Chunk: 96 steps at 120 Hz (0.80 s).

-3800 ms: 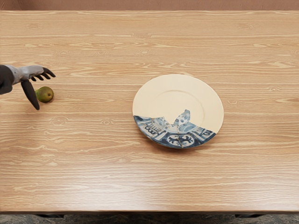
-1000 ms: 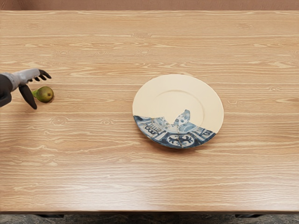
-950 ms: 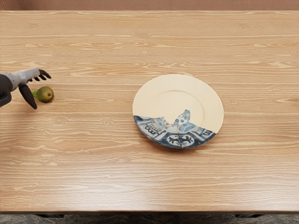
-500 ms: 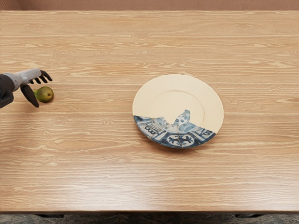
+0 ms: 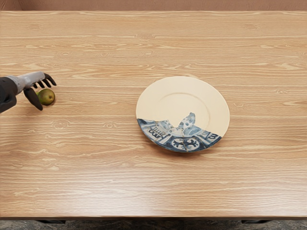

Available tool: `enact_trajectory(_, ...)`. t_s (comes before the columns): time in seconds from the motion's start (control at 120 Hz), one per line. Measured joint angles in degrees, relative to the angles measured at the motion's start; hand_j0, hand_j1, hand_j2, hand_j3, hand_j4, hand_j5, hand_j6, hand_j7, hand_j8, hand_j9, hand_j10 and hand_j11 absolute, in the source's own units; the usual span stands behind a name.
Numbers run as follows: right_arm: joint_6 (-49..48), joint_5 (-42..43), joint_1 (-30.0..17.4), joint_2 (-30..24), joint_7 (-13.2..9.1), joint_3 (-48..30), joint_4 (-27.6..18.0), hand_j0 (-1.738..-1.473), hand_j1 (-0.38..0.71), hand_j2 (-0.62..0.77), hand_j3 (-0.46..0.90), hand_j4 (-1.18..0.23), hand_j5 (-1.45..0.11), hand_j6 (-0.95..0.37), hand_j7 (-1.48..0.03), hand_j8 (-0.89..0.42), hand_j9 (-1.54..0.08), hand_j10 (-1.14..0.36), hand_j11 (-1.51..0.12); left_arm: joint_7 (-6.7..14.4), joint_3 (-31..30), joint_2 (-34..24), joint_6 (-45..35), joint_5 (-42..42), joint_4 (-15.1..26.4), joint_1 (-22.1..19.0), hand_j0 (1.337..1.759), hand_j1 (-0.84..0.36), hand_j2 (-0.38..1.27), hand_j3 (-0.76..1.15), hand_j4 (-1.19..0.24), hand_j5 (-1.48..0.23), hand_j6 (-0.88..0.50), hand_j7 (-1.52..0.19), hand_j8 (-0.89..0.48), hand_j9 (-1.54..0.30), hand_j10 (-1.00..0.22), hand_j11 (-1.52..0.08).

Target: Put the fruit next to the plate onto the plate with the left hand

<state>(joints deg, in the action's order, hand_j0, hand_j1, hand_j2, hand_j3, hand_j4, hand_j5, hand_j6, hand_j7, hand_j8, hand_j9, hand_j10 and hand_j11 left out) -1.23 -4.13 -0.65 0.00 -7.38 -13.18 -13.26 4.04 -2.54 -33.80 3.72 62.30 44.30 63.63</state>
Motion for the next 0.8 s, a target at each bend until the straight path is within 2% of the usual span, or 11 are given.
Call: enact_trajectory(0.8, -0.02, 0.0, -0.02, 0.0, -0.01, 0.07, 0.08, -1.658, -0.32, -0.01, 0.0, -0.03, -0.03, -0.03, -0.03, -0.03, -0.03, -0.03, -0.03, 0.0, -0.78, 0.43, 0.23, -0.02, -0.18, 0.09, 1.658, -0.17, 0.09, 0.0, -0.44, -0.57, -0.44, -0.57, -0.44, -0.57, -0.44, -0.57)
